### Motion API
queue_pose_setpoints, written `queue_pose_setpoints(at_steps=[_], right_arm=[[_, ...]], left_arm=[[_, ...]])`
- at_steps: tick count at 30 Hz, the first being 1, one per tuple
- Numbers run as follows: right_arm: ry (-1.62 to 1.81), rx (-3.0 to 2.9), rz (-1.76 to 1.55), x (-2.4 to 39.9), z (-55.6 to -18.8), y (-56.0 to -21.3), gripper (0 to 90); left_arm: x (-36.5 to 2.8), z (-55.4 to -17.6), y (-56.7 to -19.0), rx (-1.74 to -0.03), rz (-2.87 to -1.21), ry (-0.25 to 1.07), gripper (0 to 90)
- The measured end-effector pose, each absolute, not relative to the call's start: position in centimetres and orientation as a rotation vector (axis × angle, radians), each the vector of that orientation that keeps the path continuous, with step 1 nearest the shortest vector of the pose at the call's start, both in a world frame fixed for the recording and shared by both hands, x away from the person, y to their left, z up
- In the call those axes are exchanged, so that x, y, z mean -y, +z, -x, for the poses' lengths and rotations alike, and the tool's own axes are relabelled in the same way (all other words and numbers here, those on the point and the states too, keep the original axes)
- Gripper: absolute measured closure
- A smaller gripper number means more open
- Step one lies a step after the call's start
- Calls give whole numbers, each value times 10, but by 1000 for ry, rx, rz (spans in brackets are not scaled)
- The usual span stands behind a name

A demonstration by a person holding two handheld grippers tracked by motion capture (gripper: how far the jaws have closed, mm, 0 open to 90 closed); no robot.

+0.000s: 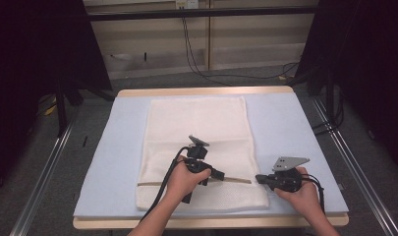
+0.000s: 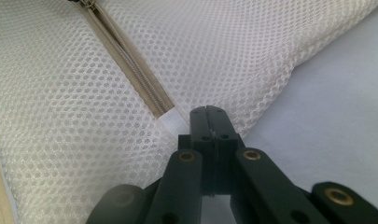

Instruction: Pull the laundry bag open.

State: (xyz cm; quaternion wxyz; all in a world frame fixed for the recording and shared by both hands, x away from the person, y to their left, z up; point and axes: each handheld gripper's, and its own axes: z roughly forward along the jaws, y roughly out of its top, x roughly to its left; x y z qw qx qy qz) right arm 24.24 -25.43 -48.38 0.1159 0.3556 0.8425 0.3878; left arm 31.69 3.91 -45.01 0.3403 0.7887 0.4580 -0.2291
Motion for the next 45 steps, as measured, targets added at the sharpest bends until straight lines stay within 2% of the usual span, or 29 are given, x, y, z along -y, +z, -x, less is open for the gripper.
queue_pose_setpoints(at_steps=[45], right_arm=[[1136, -2473, -1039, 255, -243, -484, 900]], left_arm=[[-74, -320, -447, -1214, -2038, -582, 873]])
